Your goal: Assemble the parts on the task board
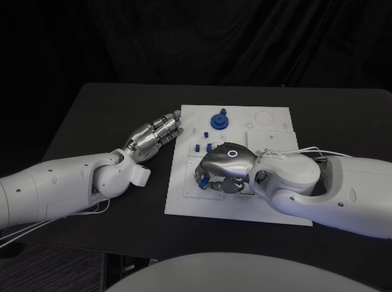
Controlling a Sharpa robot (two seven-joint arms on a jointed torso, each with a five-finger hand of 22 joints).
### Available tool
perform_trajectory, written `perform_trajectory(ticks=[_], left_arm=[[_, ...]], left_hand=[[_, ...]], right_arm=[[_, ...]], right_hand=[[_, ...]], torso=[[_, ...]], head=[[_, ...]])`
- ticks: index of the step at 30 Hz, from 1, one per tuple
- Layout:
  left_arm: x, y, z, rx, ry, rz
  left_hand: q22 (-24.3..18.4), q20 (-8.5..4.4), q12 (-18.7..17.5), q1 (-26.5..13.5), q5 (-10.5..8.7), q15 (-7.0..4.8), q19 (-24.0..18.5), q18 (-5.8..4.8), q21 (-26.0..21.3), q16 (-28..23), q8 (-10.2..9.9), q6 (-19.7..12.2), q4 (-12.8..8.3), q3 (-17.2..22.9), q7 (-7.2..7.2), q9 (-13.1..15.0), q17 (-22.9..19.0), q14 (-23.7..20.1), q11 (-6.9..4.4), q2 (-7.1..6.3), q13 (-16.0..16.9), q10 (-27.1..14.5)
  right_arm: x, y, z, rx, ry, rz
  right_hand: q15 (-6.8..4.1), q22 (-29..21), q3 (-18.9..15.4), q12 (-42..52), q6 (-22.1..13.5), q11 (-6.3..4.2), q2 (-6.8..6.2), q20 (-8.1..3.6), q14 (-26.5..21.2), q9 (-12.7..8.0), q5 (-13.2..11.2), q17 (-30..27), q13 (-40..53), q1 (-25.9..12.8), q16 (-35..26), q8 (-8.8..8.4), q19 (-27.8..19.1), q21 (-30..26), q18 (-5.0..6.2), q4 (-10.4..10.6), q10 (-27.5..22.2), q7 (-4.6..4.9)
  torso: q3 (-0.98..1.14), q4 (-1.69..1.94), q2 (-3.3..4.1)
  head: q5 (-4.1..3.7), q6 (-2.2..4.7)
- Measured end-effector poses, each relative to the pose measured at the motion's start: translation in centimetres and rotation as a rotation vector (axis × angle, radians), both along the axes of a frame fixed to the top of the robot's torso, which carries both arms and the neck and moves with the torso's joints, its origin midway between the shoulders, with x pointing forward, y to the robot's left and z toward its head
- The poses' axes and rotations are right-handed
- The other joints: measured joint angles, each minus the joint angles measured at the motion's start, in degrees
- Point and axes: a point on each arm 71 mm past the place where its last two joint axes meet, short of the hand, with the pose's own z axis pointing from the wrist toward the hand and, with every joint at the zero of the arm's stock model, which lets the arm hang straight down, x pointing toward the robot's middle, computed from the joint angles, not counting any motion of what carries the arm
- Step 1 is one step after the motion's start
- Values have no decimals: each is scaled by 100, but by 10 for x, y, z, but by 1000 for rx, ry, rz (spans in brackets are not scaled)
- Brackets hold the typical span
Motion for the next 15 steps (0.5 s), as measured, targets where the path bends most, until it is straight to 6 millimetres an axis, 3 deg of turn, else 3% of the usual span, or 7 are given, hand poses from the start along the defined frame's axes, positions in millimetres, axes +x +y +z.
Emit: perform_trajectory(ticks=[15], left_arm=[[0, -1, 0, -3, 1, -4]], left_hand=[[-1, 21, 0, 0, 24, 37, -19, 0, 0, 0, 0, 0, -31, 31, 0, 0, -5, 6, 21, 0, 0, -20]], right_arm=[[1, -3, -1, -23, -32, 6]], right_hand=[[0, -1, 17, -23, 42, 0, -18, 0, 0, 1, -21, -5, -10, 60, 0, -53, 0, 0, 0, -31, 41, 1]], torso=[[1, -10, -16]], head=[[22, 0]])
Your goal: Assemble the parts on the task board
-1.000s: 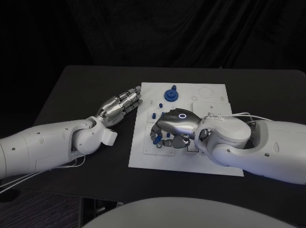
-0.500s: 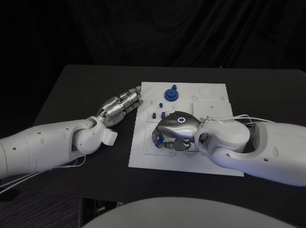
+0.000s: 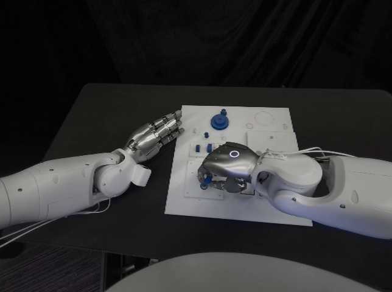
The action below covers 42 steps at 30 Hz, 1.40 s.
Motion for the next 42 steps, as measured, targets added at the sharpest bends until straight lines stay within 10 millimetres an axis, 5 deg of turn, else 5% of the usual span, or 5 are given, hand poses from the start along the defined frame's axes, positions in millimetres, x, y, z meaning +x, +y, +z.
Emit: perform_trajectory(ticks=[6, 8, 42], left_arm=[[0, 0, 0, 0, 0, -1], [0, 0, 0, 0, 0, -1], [1, 1, -2, 1, 2, 1]], left_hand=[[0, 0, 0, 0, 0, 0, 0, 3, 0, 0, 0, 0, -1, 1, 0, 0, 0, 0, 0, 0, 0, 0], [0, 0, 0, 0, 0, 0, 0, 92, 0, 0, 0, 0, -16, 16, 0, 0, 0, 0, 0, 0, 0, 0], [3, 62, 0, 0, 20, 58, 21, 90, 0, 0, 0, -103, -79, 79, -103, -6, 5, -15, 41, 0, -4, -1]], right_arm=[[0, 0, 0, -5, -5, 3], [0, 0, 0, -6, -6, 4], [-2, 2, -4, -23, 4, 11]], right_hand=[[0, 0, 0, -29, 0, 8, -1, 0, 0, -2, 22, -49, 2, 0, -35, -1, 0, -55, 0, 0, 8, 0], [0, -1, 0, -44, 0, 9, -1, 0, 0, -4, 23, -49, 0, 0, -35, -18, 0, -56, 0, 0, 8, 0], [-17, -2, -1, -143, 10, -1, 31, 0, -17, -14, -134, -81, -30, -36, -80, -116, -41, -89, -1, 0, 40, -30]], torso=[[1, 0, 7], [1, 0, 8], [4, 8, 8]], head=[[7, 0], [13, 0], [2, 0]])
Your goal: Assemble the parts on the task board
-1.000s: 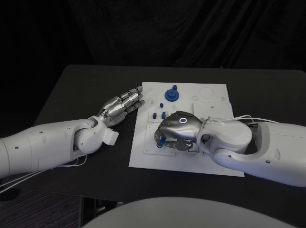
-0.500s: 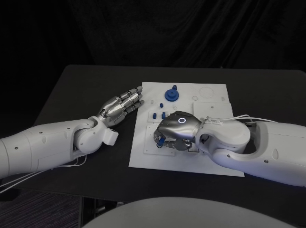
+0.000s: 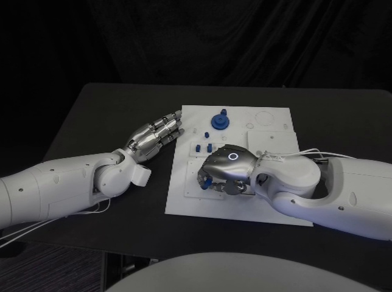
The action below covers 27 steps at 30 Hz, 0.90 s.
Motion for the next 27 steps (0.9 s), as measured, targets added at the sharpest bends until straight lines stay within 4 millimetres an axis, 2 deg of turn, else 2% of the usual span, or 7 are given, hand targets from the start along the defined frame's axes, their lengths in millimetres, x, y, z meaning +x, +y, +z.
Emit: perform_trajectory(ticks=[8, 11, 13, 17, 22, 24, 27], left_arm=[[0, 0, -1, 1, 1, 0], [0, 0, -1, 0, 1, 0], [0, 0, -1, 0, 1, 0], [0, 0, -1, 1, 1, 0], [1, 0, -2, 1, 1, 1], [1, 1, -2, 2, 1, 1], [1, 1, -2, 2, 2, 1]], left_hand=[[-1, 20, 0, 0, 0, 20, -20, 0, 0, 0, 0, -21, 0, 0, -21, 0, 0, 20, 20, 0, 0, -20], [0, 20, 0, 0, 0, 20, -20, 0, 0, 0, 0, -21, 0, 0, -21, 0, -2, 20, 20, 0, 1, -20], [-1, 20, 0, 0, 0, 20, -20, -1, 0, 0, 0, -21, 0, 0, -21, 0, -3, 20, 20, 0, 1, -20], [-1, 20, 0, 0, 0, 20, -20, -1, 0, 0, 0, -51, -16, 16, -51, -5, -5, 20, 20, 0, 1, -20], [-1, 20, 43, 0, 0, 20, -20, 0, 0, 0, 0, -51, -16, 16, -51, -5, -4, 20, 90, 0, 1, -11], [-1, 20, 43, 0, 0, 20, -20, 0, 0, 0, 0, -72, -32, 32, -72, -5, -4, 20, 90, 0, 1, -11], [-1, 19, 43, 0, 0, 20, -20, 0, 0, 0, 0, -72, -32, 32, -72, -5, -4, 20, 90, 0, 1, -11]], right_arm=[[0, 0, 0, -2, 1, 0], [0, 0, 0, -3, 1, 0], [0, 0, 0, -5, 1, 0], [2, 0, -1, -8, 1, -2], [3, 2, -3, -5, 7, -5], [3, 1, -3, -1, 11, -9], [4, -2, -2, 12, 16, -17]], right_hand=[[-19, 4, -22, -46, -2, 1, -18, -3, -20, -2, -39, 0, 1, -17, 0, -12, -2, -4, 0, 22, 1, -2], [0, 4, -40, -145, -97, 1, -52, -21, -39, -20, -73, -33, -13, -71, -36, -151, -20, -80, 0, 41, -47, -9], [34, 4, -42, -261, -581, 41, -84, 12, -73, -168, -70, -77, -45, -130, -87, -461, -66, -158, 0, 47, -227, -61], [77, 3, -96, -524, -1461, 193, -196, 45, -197, -500, -179, -217, -96, -242, -227, -951, -217, -434, 0, 147, -742, -332], [192, 3, -424, -586, -2718, 322, -188, 145, -364, -1104, -301, -386, -37, -295, -380, -1005, -433, -878, 7, 277, -1431, -513], [201, 3, -617, -481, -3104, 340, -172, 163, -374, -1324, -379, -398, 32, -278, -380, -1033, -451, -952, 93, 382, -1695, -549], [209, 3, -745, -384, -3152, 355, -172, 163, -405, -1400, -424, -412, 87, -182, -380, -1033, -451, -989, 93, 508, -1904, -551]], torso=[[1, -2, 1], [3, -3, 1], [4, -4, 1], [4, -4, 0], [3, -3, -1], [2, -3, -1], [1, -2, -1]], head=[[-6, 0], [-6, 0], [-3, 0], [-9, 0], [-11, 0], [-7, 0], [-7, 0]])
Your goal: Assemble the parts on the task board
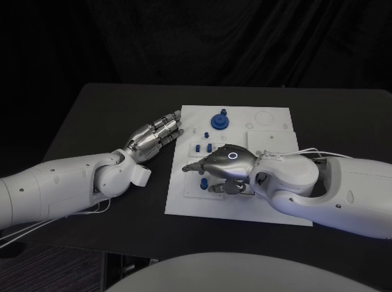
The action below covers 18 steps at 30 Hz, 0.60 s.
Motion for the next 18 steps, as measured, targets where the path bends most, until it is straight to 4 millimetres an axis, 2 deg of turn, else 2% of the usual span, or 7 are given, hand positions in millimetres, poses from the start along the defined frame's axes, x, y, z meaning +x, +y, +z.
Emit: perform_trajectory(ticks=[3, 6, 10, 12, 13, 15, 18], left_arm=[[0, 1, 0, 1, 1, 2], [-1, 3, -1, 3, 2, 5], [-2, 6, -1, 5, 3, 9], [-2, 8, 0, 6, 3, 11], [-2, 8, 0, 6, 3, 12], [-3, 9, 0, 6, 4, 13], [-3, 11, 0, 7, 4, 15]], left_hand=[[0, 0, 0, 0, 0, 0, 0, 0, 0, 0, 0, 0, 0, 0, 0, 0, 0, 0, 0, 0, 0, 0], [0, 0, 0, 0, 0, 1, 0, 0, 0, 0, 0, 0, 0, 0, 0, 0, 1, -1, 4, 0, 0, 0], [0, 0, 0, 0, 0, 20, 0, 0, 0, 0, 0, 0, 0, 0, 0, 0, 1, -21, 41, 0, 0, -1], [0, 0, 0, 0, 0, 20, 0, 0, 0, 0, 0, 0, 0, 0, 0, 0, 1, -21, 41, 0, 0, -1], [0, 0, 0, 0, 0, 20, 0, 0, 0, 0, 0, 0, 0, 0, 0, 0, 1, -21, 41, 0, 0, -1], [0, 0, 0, 0, 0, 20, 0, 0, 0, 0, 0, 0, 0, 0, 0, 0, 2, -21, 41, 0, 0, -1], [-1, 0, 10, -41, 0, 20, 0, 0, 0, 0, 0, 0, -22, -23, 0, 0, 3, -21, 50, -41, 1, 9]], right_arm=[[0, -8, 2, 24, 2, -14], [-2, -19, 6, 62, 2, -35], [1, -38, 22, 125, -21, -76], [7, -51, 37, 165, -37, -114], [10, -58, 43, 184, -43, -135], [16, -73, 56, 226, -45, -188], [25, -100, 69, 281, -33, -279]], right_hand=[[-13, 0, -113, 110, 25, -5, -39, 13, -13, -39, -27, -12, 51, 53, 0, 0, -14, -36, -1, 113, -126, 20], [-13, 0, -148, 244, 235, -4, -29, 20, -13, -39, -37, -28, 101, 183, 0, 63, -20, -87, 0, 232, -189, 62], [-13, -1, -54, 514, 968, 4, 109, 15, -13, 85, 327, 34, 172, 413, 35, 260, -15, -15, 0, 187, -194, 253], [-22, -1, 176, 645, 1494, 15, 252, -4, 21, 170, 814, 100, 181, 592, 110, 444, 60, 98, -1, 99, -74, 443], [-2, -1, 273, 687, 1634, 16, 297, 0, 40, 186, 923, 122, 181, 645, 132, 497, 63, 133, -1, 64, -33, 507], [7, -1, 723, 872, 1950, -2, 392, 0, 49, 211, 768, 182, 222, 850, 184, 606, 63, 263, -1, -137, 145, 648], [38, -1, 1382, 1279, 2230, -58, 301, 0, 80, 213, 511, 259, 387, 742, 264, 689, 63, 511, -2, -316, 315, 715]], torso=[[-2, 2, 0], [-2, 3, 0], [-2, 5, 0], [-2, 5, 1], [-2, 5, 1], [-1, 3, 0], [1, -5, -7]], head=[[1, 0], [2, 0], [-74, 0], [-119, 0], [-147, 0], [-188, 0], [-252, 0]])
